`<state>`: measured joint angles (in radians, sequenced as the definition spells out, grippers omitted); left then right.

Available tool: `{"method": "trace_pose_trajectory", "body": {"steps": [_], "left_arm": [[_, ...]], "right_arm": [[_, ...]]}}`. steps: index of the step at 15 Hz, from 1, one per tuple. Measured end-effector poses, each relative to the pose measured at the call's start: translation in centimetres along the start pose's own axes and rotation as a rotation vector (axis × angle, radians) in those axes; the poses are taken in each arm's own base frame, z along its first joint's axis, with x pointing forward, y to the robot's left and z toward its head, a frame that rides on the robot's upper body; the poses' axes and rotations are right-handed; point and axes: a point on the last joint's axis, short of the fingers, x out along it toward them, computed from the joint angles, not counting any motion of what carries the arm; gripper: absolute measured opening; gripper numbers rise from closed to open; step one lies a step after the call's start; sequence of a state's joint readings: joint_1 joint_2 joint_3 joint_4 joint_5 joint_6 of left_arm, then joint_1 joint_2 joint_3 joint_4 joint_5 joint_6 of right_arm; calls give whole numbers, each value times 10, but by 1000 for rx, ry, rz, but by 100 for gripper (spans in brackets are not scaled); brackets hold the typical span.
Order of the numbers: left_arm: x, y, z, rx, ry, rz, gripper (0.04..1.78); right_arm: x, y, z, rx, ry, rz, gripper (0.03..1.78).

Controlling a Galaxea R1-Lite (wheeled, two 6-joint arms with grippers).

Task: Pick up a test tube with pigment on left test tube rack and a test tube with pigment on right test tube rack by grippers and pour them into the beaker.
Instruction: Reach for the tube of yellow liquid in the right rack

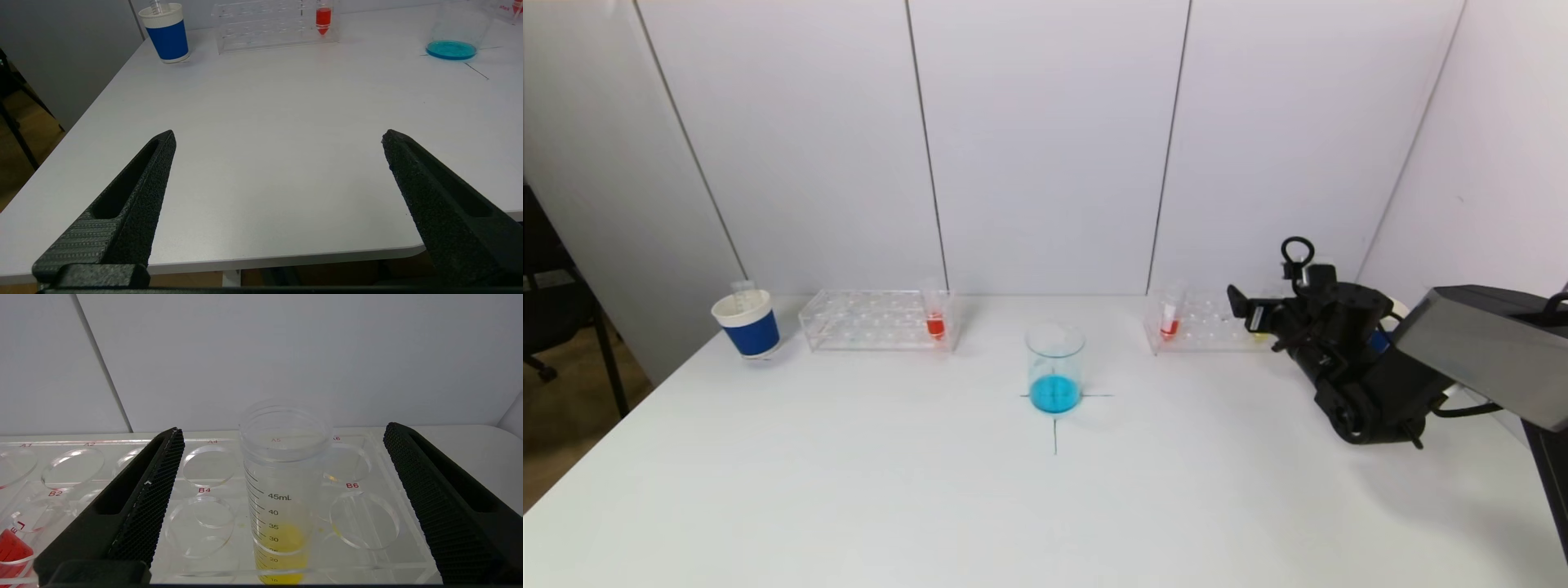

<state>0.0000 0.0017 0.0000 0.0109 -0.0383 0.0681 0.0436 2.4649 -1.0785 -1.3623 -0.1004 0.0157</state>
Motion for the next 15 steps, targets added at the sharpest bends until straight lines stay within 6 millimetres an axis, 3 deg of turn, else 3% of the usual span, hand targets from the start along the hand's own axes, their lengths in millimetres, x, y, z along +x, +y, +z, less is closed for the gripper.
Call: {"method": "trace_pose_trajectory", "body": {"steps": [6,8,11,15], "left_arm": [[0,0,0,0,0,0,176],[0,0,0,0,0,0,176],[0,0,0,0,0,0,176],[0,0,0,-1,0,0,176]], "right_arm": [[1,-1,1,1,-5,-3,177],[1,-1,0,-1,-2,-3,168],[1,-1,0,-2,-2,-3,136],[1,-1,-1,-2,-1,-3,64]]}}
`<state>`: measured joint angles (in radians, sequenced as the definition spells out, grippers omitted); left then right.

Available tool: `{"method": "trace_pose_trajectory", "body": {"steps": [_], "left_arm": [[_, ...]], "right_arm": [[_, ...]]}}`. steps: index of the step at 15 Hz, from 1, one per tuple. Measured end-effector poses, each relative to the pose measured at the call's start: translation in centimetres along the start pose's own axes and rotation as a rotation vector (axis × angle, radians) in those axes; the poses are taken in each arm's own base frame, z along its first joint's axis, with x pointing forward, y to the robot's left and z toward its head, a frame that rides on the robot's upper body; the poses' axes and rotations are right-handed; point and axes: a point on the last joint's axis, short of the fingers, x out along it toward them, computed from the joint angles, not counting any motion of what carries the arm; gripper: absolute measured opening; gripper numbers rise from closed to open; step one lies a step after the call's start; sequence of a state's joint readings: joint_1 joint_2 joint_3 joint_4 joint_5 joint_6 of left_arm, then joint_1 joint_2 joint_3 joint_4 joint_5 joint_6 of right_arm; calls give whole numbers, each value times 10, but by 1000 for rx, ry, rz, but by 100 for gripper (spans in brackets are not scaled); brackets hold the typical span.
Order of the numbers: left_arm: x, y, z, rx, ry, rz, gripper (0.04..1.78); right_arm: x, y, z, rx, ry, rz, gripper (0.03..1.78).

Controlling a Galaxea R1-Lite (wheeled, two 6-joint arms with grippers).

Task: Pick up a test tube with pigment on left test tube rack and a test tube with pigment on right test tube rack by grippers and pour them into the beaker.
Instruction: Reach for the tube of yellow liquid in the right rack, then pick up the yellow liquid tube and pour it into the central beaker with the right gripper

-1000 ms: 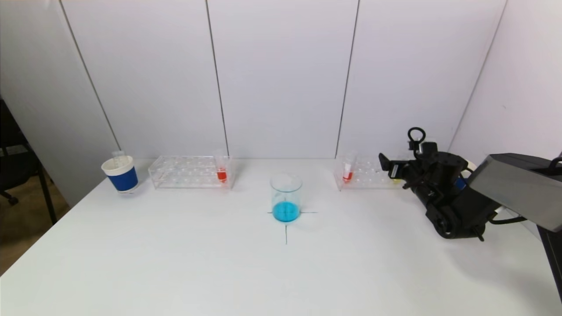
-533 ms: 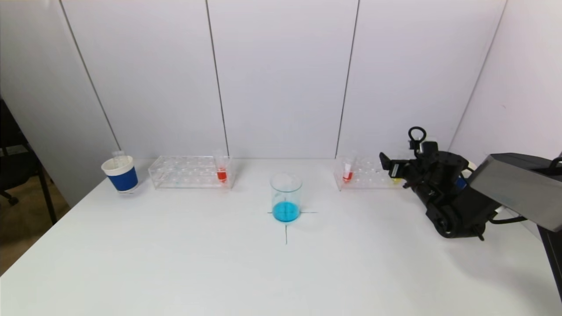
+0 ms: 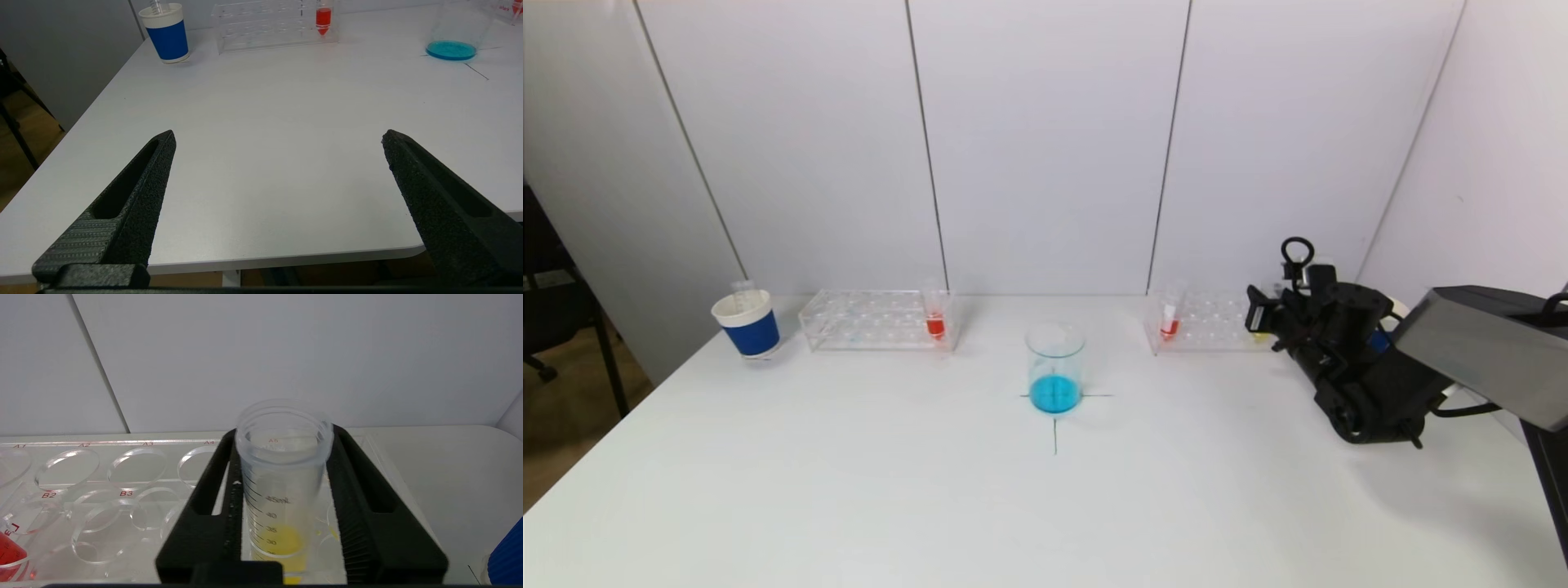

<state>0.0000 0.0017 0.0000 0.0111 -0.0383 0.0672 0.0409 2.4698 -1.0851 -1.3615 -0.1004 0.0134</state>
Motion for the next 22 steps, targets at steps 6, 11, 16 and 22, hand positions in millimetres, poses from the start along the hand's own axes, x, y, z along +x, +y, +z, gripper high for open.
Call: {"method": "trace_pose_trajectory", "body": {"steps": [6,11,16,22], "left_arm": [[0,0,0,0,0,0,176],[0,0,0,0,0,0,176],[0,0,0,1,0,0,176],[0,0,0,0,0,0,176]], "right_arm": [[0,0,0,2,0,0,54],[-1,0,1,0,0,0,54],[-3,0,13,1,-12,1,54],[-13,-1,38,1,-50,5,54]]}}
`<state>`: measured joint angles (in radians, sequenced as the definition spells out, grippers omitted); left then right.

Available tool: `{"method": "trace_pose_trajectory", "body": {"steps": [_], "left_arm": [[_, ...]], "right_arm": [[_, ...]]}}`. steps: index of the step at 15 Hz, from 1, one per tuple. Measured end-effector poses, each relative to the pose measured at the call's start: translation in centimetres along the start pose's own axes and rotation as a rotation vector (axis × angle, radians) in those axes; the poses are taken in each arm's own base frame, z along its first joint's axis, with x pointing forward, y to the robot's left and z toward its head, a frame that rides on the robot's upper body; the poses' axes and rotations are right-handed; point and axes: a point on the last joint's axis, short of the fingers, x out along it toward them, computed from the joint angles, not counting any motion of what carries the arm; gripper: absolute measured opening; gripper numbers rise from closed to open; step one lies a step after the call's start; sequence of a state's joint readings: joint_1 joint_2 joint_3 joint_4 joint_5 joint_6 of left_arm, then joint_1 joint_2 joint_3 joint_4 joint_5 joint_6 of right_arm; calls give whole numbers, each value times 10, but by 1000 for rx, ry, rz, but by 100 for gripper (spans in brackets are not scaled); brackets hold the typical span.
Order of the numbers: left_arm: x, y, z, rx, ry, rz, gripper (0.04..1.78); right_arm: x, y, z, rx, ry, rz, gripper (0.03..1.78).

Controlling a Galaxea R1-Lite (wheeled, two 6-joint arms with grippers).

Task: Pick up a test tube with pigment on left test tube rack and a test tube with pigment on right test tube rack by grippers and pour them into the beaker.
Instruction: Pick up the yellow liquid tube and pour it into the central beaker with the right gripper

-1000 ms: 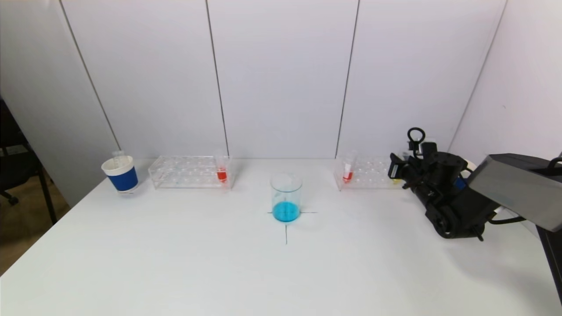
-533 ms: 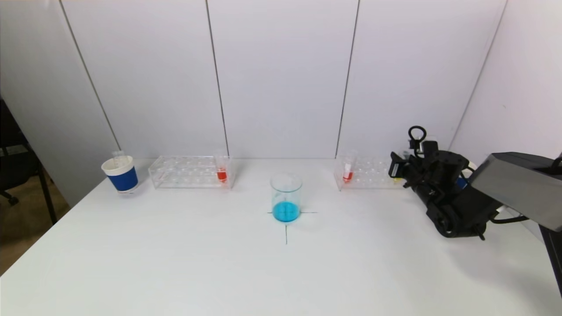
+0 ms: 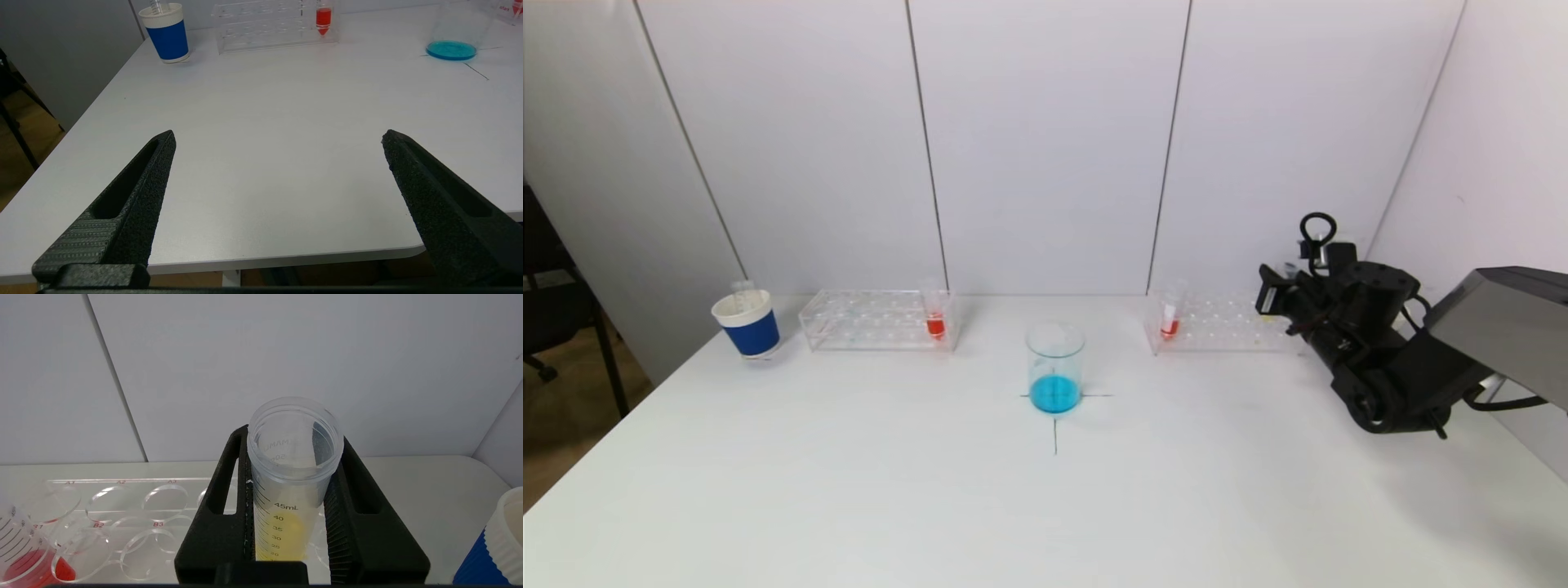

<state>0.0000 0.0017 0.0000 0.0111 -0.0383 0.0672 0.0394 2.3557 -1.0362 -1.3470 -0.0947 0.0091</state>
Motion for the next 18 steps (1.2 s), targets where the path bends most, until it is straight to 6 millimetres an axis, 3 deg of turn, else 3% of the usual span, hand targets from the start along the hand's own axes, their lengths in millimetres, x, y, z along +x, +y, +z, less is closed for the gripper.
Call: {"method": "trace_pose_trajectory", "body": {"steps": [5,9,13,18], "left_arm": [[0,0,0,0,0,0,176],[0,0,0,1,0,0,176],[0,0,0,1,0,0,176],[0,0,0,1,-1,0,176]], "right_arm": [[-4,0,19,2,-36,3,54],[-11,1,50,3,-55,13,54],[-18,4,93,-6,-53,25,54],[-22,12,162,-27,-40,59,54]]}}
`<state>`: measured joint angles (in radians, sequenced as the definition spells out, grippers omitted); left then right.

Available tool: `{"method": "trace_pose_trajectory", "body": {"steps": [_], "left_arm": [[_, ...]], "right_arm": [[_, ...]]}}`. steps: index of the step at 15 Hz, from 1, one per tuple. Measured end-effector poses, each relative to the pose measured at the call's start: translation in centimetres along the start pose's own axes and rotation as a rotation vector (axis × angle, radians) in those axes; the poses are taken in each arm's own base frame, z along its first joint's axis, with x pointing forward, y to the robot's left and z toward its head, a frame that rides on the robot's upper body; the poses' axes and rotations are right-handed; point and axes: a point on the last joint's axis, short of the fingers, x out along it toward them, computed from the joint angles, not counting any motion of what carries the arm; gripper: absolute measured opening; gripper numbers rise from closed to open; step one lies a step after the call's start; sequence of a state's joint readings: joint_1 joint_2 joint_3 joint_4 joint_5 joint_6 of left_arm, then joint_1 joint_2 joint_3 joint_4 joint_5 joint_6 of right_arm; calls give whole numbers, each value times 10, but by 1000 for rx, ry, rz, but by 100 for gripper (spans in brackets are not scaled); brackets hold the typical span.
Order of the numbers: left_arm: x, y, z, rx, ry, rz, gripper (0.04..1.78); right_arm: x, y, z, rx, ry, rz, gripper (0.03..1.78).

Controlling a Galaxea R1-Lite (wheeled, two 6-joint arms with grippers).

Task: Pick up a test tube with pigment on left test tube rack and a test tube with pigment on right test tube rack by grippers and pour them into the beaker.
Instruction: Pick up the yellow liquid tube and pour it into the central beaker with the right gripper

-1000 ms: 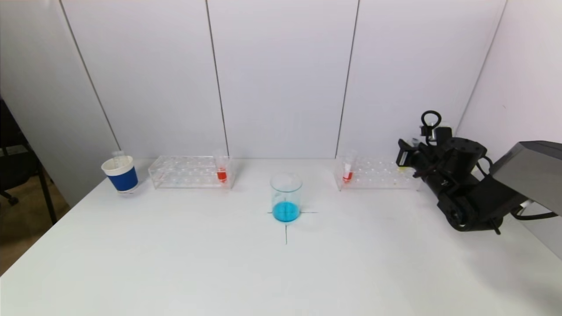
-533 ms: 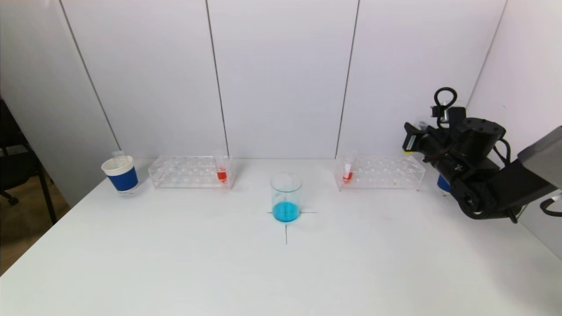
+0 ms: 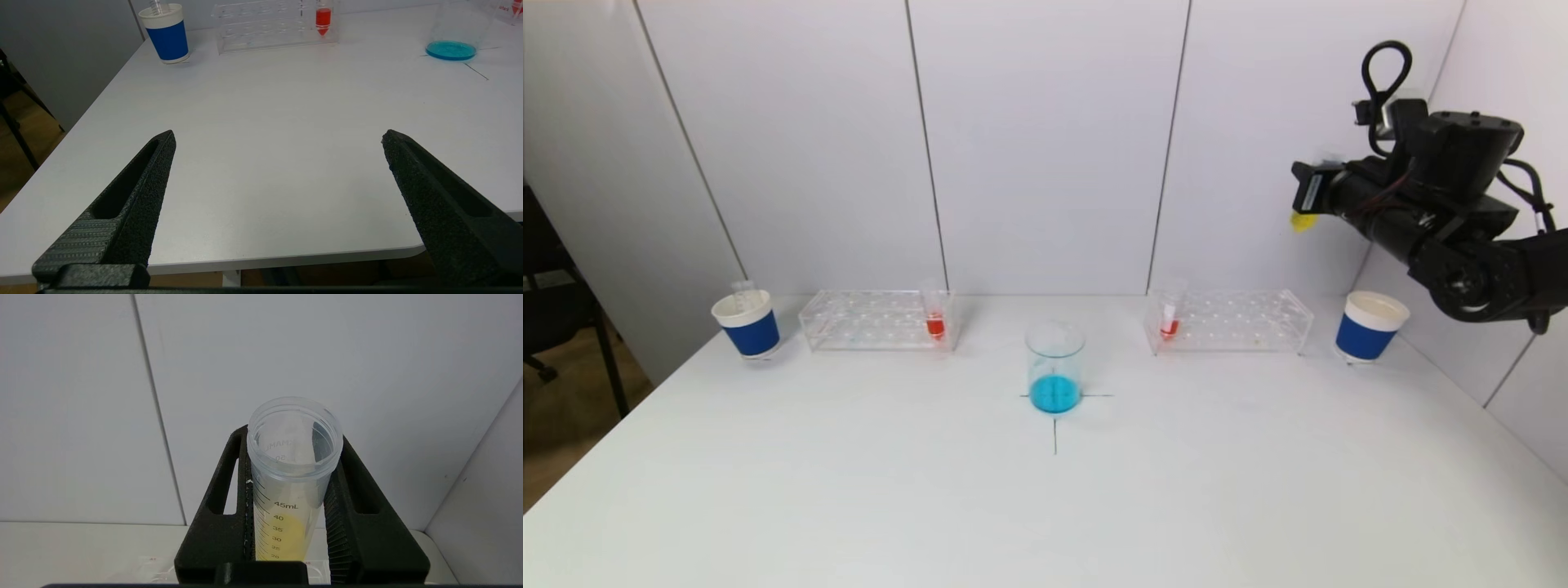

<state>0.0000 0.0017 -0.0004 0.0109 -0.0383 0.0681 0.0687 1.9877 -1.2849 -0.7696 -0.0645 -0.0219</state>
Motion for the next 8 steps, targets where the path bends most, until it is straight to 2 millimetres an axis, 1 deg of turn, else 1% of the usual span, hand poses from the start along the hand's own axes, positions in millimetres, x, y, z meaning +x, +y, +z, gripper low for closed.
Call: {"method": "trace_pose_trajectory", "body": {"steps": [1,3,6,8], "left_arm": [[0,0,0,0,0,0,176],[0,0,0,1,0,0,176],[0,0,0,0,1,-1,176],[0,0,0,0,1,-1,176]], "right_arm": [[-3,4,12,-10,4,38,54],[-10,19,38,-40,-24,160,54],[-18,52,71,-100,-131,274,54],[-23,75,85,-129,-180,365,54]]}}
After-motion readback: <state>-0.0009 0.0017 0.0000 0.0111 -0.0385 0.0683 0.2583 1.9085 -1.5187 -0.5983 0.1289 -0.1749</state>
